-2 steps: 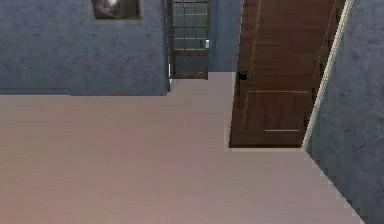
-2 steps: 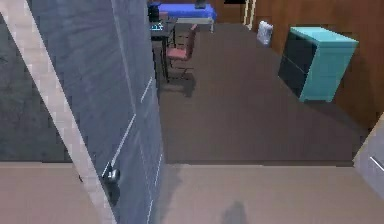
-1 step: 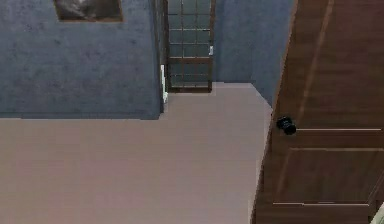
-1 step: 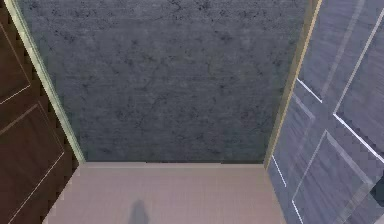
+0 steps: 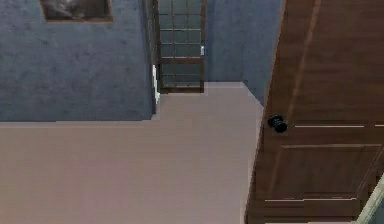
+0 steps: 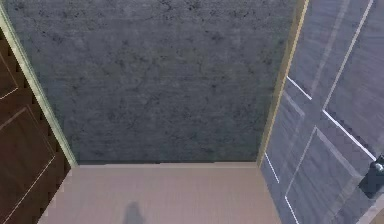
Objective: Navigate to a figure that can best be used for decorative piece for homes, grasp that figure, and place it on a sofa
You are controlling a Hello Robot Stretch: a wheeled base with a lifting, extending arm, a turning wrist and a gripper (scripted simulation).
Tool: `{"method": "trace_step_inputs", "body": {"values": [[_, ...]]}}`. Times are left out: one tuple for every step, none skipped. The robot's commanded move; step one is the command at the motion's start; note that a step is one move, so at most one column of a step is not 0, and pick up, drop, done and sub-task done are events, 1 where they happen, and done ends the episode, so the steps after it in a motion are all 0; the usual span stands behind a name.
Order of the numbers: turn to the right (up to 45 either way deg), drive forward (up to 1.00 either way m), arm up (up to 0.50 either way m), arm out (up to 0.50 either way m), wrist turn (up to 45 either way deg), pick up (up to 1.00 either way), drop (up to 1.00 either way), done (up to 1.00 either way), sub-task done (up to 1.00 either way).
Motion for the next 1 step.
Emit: {"method": "trace_step_inputs", "body": {"values": [[-15.0,0.00,0.00,0.00,0.0,0.00,0.00,0.00,0.00]]}}
